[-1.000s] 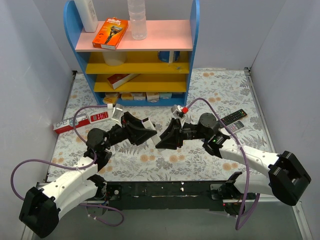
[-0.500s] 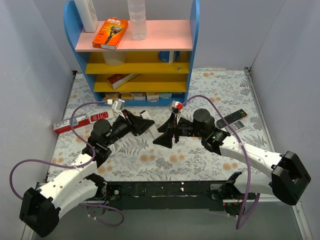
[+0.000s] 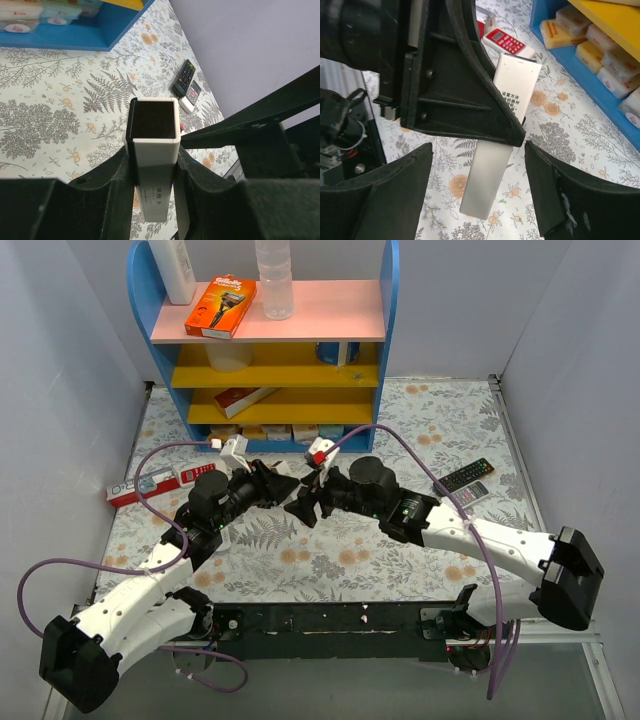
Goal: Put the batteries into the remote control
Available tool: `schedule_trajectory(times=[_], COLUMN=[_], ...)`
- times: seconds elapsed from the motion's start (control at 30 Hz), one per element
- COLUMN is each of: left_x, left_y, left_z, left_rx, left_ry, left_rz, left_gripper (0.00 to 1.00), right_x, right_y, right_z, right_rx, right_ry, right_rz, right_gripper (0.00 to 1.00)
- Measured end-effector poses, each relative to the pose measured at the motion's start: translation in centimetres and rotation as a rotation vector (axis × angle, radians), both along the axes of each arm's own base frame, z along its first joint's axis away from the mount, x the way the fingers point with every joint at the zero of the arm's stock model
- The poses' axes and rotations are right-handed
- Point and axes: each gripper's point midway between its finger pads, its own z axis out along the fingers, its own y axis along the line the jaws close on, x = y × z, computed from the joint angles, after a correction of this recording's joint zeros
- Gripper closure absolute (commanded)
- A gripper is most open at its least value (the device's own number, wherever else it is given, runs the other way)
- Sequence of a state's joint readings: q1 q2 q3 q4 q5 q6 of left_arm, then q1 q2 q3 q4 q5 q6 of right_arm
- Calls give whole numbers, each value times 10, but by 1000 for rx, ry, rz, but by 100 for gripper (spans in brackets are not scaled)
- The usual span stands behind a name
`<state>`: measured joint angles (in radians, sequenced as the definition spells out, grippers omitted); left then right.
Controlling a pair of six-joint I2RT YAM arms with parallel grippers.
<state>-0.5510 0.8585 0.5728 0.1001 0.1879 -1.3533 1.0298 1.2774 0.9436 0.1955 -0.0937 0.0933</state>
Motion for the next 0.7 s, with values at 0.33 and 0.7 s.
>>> schedule_trajectory(times=[0.33,0.7], left_x=[1,-5], left_y=[4,6], left_z=[-3,9], left_rx=[17,29], left_ry=[22,-43], left_rz=[23,1], left_gripper=[100,18], right_x=[17,8], right_y=[6,-1], right_z=[-45,-40], right_rx=[-162,-131], right_ry=[-6,26], right_rz=[-98,-93], right_gripper=[60,99])
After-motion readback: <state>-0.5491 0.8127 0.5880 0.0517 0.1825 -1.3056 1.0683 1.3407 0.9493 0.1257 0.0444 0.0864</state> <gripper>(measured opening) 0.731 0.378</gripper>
